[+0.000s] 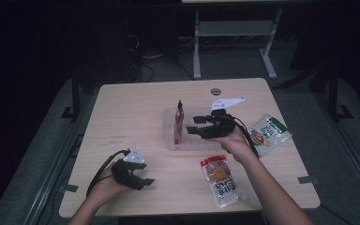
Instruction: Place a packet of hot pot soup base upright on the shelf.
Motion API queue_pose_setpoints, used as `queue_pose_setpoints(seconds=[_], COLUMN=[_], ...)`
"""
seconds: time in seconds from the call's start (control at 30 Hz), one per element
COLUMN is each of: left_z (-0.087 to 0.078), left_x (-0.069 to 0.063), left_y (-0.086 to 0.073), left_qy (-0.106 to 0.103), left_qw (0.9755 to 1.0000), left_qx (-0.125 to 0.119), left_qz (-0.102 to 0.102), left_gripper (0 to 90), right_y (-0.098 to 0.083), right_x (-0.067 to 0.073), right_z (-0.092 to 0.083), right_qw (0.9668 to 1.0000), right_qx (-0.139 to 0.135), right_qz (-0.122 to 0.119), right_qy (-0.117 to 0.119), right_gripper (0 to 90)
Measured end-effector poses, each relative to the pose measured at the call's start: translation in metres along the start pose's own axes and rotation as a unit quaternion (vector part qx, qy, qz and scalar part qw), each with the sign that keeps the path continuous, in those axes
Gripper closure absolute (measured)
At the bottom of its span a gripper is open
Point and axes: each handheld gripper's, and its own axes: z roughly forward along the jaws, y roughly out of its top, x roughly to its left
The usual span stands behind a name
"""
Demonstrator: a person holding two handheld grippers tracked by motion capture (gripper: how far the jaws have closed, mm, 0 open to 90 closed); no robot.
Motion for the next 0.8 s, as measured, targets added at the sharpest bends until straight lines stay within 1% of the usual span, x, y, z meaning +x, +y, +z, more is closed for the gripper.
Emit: queue_pose_setpoints(seconds=[0.17, 0.37, 0.53, 0.57, 0.7, 0.73, 0.77, 0.8], left_z=[0.000, -0.001, 0.000, -0.001, 0.000, 0.000, 0.000, 0.000], left_x=[0.000, 0.000, -0.001, 0.000, 0.000, -0.001, -0.002, -0.002], left_y=[0.000, 0.001, 0.001, 0.001, 0.001, 0.001, 0.001, 0.002], left_qy=[0.001, 0.002, 0.002, 0.003, 0.000, 0.000, -0.001, -0.001], left_qw=[1.0000, 1.0000, 1.0000, 1.0000, 1.0000, 1.0000, 1.0000, 1.0000], left_qx=[0.000, -0.001, -0.004, 0.002, -0.002, -0.004, -0.004, -0.003], left_qz=[0.001, 0.003, 0.003, 0.009, 0.006, 0.003, -0.001, 0.000], left_gripper=[31.1, 31.1, 31.1, 31.1, 31.1, 31.1, 31.1, 31.1], right_y=[-0.004, -0.014, -0.019, -0.021, -0.031, -0.033, -0.036, -0.038], right_x=[0.004, 0.008, 0.013, 0.015, 0.021, 0.021, 0.022, 0.023], right_z=[-0.011, -0.022, -0.029, -0.031, -0.036, -0.037, -0.038, -0.040], right_qw=[0.9997, 0.9990, 0.9990, 0.9989, 0.9982, 0.9982, 0.9979, 0.9977], right_qx=[0.017, 0.029, 0.032, 0.035, 0.048, 0.049, 0.053, 0.056], right_qz=[-0.015, -0.021, -0.019, -0.020, -0.023, -0.022, -0.027, -0.024], right_qy=[-0.013, -0.026, -0.026, -0.025, -0.027, -0.026, -0.027, -0.027], right_gripper=[39.1, 38.6, 38.3, 38.3, 38.6, 38.7, 38.7, 38.7])
